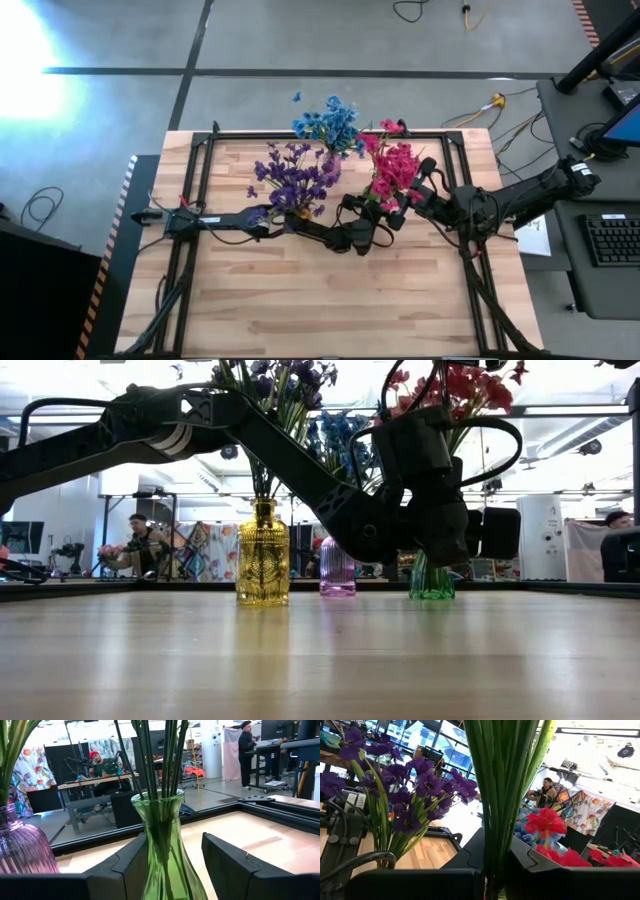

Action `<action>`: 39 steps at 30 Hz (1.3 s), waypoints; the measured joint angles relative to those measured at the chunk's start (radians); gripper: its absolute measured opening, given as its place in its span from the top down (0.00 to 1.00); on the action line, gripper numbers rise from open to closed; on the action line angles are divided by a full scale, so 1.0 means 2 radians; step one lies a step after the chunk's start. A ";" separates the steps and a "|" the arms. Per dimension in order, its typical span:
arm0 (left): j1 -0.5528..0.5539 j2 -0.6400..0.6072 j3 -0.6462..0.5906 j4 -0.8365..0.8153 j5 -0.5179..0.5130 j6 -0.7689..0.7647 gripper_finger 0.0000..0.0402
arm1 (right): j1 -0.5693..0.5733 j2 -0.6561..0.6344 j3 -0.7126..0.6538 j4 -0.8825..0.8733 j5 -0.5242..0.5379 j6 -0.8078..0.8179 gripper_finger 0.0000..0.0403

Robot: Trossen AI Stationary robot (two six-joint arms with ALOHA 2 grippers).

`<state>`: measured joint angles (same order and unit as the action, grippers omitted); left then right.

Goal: Sort flowers into vase by color
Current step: Put the pink flowers into the green vase

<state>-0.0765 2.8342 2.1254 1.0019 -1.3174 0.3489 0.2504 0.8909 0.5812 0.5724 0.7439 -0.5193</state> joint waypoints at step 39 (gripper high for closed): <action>0.000 0.000 0.000 -0.005 -0.001 0.000 0.57 | -0.101 0.041 0.000 0.005 -0.036 0.045 0.93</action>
<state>-0.0765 2.8342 2.1250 0.9928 -1.3186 0.3485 0.0492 0.9726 0.5803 0.5820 0.6723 -0.4294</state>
